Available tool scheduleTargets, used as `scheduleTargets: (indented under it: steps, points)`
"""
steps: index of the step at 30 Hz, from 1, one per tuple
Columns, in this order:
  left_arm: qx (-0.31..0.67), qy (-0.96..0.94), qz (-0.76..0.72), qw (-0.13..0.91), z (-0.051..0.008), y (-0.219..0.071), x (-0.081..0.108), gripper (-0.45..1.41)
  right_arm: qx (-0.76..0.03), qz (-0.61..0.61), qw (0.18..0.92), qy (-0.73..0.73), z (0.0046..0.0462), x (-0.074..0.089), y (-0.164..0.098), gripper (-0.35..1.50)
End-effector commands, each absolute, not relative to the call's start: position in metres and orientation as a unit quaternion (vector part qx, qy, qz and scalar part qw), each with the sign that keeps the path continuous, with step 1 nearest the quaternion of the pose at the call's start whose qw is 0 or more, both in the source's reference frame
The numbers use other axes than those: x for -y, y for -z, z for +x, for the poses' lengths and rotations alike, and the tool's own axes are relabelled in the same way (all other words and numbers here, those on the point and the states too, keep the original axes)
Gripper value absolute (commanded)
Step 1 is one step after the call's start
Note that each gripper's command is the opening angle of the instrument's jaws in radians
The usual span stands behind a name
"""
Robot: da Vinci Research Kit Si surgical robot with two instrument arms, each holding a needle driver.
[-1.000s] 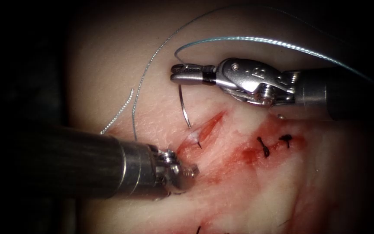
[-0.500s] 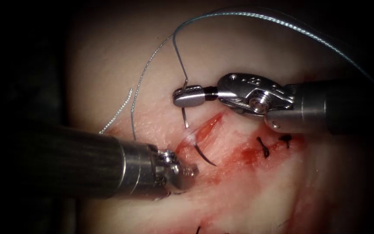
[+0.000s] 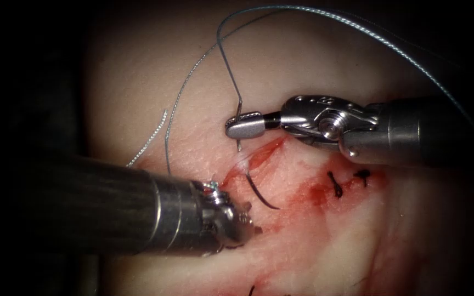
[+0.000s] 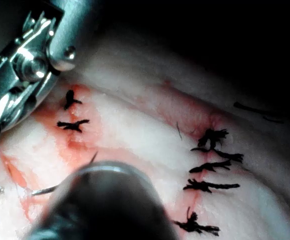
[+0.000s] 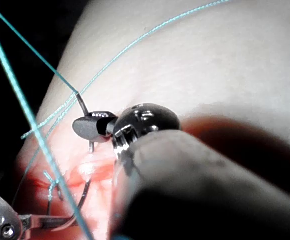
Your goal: Wound Closure
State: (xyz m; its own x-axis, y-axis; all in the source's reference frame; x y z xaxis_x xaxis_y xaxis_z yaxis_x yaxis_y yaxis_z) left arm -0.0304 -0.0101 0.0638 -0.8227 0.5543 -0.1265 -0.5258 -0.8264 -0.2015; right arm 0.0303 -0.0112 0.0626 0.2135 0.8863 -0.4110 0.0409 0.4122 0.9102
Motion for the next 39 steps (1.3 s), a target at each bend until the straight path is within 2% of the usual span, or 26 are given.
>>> scheduleTargets:
  steps: [1,4,5,6,8,11,13,16,18,19,24,26,29,34,37,39]
  points:
    - [0.083,-0.951,-0.09,0.283,-0.0308,-0.0637,0.0103,0.37,-0.538,0.431,0.649,-0.322,0.0312,0.011,-0.0629,-0.35]
    - [0.092,-0.95,-0.09,0.283,-0.0307,-0.0617,0.01,0.2,-0.539,0.431,0.648,-0.322,0.0313,0.011,-0.0629,-0.35]
    - [0.095,-0.95,-0.091,0.283,-0.0305,-0.0611,0.01,0.0,-0.543,0.428,0.648,-0.319,0.0313,0.0111,-0.0628,-0.35]
    - [0.097,-0.95,-0.092,0.282,-0.0304,-0.0608,0.01,-0.05,-0.543,0.427,0.648,-0.32,0.0313,0.0111,-0.0628,-0.35]
    - [0.091,-0.951,-0.085,0.282,-0.03,-0.0603,0.0097,-0.05,-0.544,0.427,0.647,-0.32,0.0314,0.0112,-0.0628,-0.35]
    - [0.077,-0.953,-0.08,0.283,-0.0298,-0.0602,0.0089,0.17,-0.545,0.428,0.646,-0.319,0.0314,0.0113,-0.0627,-0.35]
    - [0.045,-0.962,-0.067,0.261,-0.029,-0.0605,0.0082,0.17,-0.545,0.428,0.646,-0.319,0.0314,0.0113,-0.0627,-0.35]
    - [0.034,-0.972,-0.063,0.224,-0.0284,-0.0613,0.0075,0.47,-0.546,0.428,0.645,-0.319,0.0314,0.0115,-0.0626,-0.35]
    - [0.028,-0.974,-0.067,0.213,-0.0284,-0.0616,0.0071,0.47,-0.546,0.428,0.646,-0.319,0.0315,0.0115,-0.0626,-0.35]
    - [0.023,-0.974,-0.071,0.214,-0.0284,-0.0618,0.0069,0.56,-0.546,0.428,0.646,-0.319,0.0315,0.0115,-0.0626,-0.35]
    - [0.006,-0.979,-0.081,0.185,-0.0293,-0.0629,0.0069,0.69,-0.547,0.428,0.644,-0.319,0.0315,0.0116,-0.0626,-0.35]
    - [-0.008,-0.983,-0.095,0.159,-0.0298,-0.0623,0.007,0.61,-0.547,0.427,0.644,-0.32,0.0315,0.0115,-0.0626,-0.35]
    - [-0.023,-0.99,-0.109,0.091,-0.0309,-0.0619,0.0067,0.36,-0.549,0.427,0.644,-0.32,0.0315,0.0115,-0.0626,-0.35]
    - [-0.03,-0.993,-0.114,0.033,-0.0317,-0.063,0.0064,0.29,-0.549,0.426,0.644,-0.321,0.0315,0.0116,-0.0626,-0.35]
    - [-0.036,-0.993,-0.111,-0.006,-0.0316,-0.064,0.0063,0.34,-0.549,0.426,0.644,-0.321,0.0316,0.0117,-0.0626,-0.35]
    - [-0.039,-0.993,-0.111,-0.011,-0.0314,-0.0647,0.0061,0.31,-0.549,0.426,0.644,-0.321,0.0316,0.0117,-0.0626,-0.35]
